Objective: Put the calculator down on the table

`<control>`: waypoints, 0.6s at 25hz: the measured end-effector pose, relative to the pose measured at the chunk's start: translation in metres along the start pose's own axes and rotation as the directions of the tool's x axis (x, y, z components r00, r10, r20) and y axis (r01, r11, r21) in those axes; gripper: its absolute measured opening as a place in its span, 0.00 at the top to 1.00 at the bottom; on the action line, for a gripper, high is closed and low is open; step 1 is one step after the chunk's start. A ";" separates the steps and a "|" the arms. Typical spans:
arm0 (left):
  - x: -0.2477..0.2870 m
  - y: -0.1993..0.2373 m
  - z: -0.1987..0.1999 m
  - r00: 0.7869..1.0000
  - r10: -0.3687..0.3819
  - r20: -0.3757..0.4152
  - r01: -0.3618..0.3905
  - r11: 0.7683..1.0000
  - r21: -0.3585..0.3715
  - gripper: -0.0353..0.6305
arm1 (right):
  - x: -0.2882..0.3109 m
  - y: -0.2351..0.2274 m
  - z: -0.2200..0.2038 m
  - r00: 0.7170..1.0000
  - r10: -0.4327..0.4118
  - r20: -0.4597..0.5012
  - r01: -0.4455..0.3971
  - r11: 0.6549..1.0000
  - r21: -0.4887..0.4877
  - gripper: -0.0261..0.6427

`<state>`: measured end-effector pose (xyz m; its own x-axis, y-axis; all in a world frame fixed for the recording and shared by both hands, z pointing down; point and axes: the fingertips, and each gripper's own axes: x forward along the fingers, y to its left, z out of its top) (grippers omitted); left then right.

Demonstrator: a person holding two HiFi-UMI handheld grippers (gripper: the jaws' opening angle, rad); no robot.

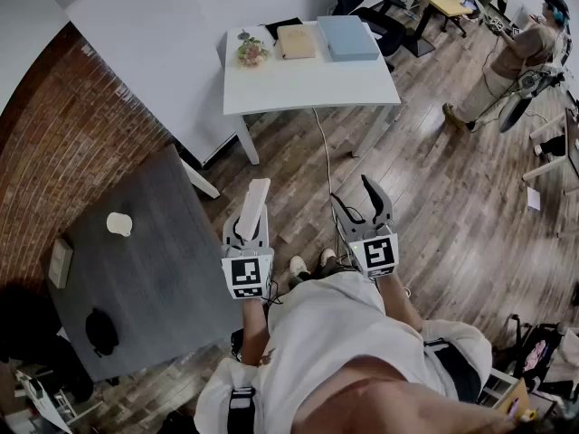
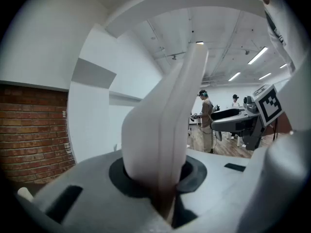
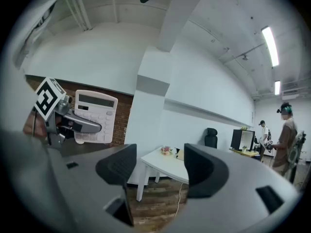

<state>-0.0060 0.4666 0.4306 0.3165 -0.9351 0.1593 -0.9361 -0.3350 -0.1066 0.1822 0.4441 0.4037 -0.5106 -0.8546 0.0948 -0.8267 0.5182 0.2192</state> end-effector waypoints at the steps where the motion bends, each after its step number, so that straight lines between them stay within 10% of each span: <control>1: -0.001 0.004 0.000 1.000 0.002 0.001 -0.002 1.000 -0.001 0.84 | 0.001 0.003 0.000 1.000 -0.001 0.000 0.001 1.000 0.008 0.53; 15: 0.009 0.036 -0.005 1.000 0.022 0.007 -0.022 1.000 -0.022 0.84 | 0.042 0.013 0.002 1.000 0.021 -0.004 -0.021 1.000 0.019 0.52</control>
<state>-0.0375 0.4470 0.4334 0.2964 -0.9431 0.1503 -0.9461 -0.3115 -0.0884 0.1492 0.4151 0.4083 -0.5272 -0.8434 0.1034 -0.8199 0.5369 0.1989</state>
